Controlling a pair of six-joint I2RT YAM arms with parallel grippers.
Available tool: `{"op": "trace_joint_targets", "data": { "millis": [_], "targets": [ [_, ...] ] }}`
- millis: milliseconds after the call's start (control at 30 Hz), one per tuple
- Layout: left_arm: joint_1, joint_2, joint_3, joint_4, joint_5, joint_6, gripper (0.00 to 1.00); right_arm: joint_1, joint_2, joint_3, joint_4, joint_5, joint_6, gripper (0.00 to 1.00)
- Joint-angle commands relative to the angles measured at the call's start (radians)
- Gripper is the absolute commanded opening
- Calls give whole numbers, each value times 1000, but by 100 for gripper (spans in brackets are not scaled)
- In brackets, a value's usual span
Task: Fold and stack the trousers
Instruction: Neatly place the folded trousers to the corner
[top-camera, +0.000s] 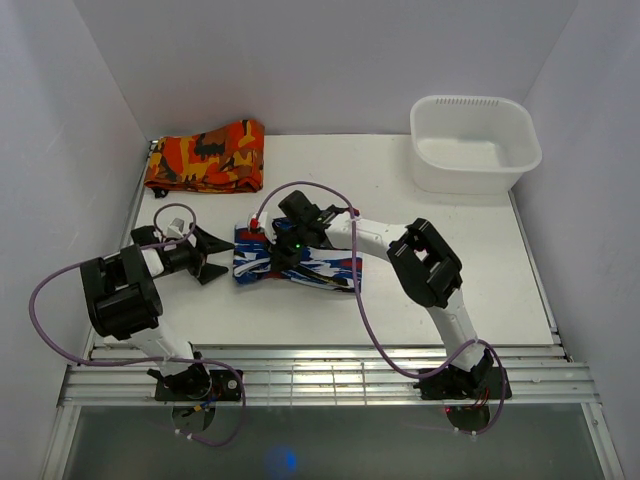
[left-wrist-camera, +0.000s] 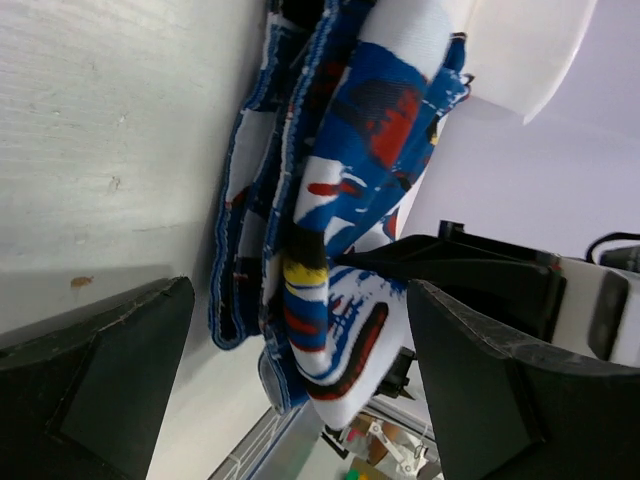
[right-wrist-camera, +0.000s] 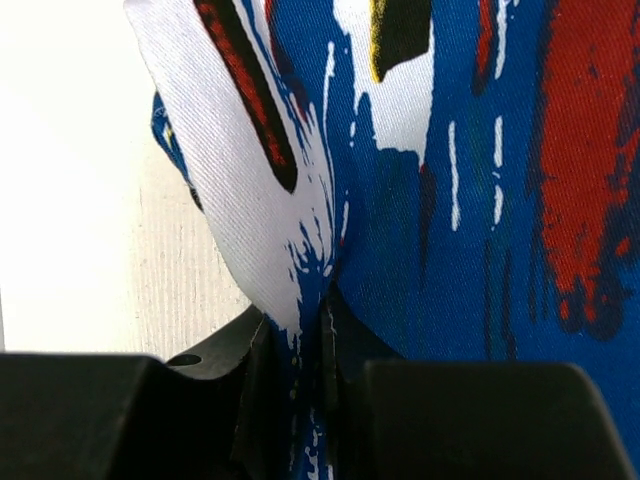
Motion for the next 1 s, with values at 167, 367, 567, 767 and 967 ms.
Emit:
{"op": "trace_joint_targets", "data": {
  "millis": [167, 367, 567, 767, 967],
  "targets": [
    [-77, 54, 62, -128, -168, 81, 98, -9, -64, 41, -18, -67, 44, 8],
    [-115, 76, 62, -147, -101, 84, 98, -17, -50, 82, -7, -87, 67, 8],
    [-155, 94, 71, -162, -102, 85, 98, -29, -47, 127, -6, -94, 93, 8],
    [-156, 111, 77, -127, -75, 76, 90, -26, -56, 94, -4, -122, 106, 8],
    [-163, 134, 76, -53, -22, 39, 46, -18, -68, 29, -19, -145, 87, 12]
  ]
}}
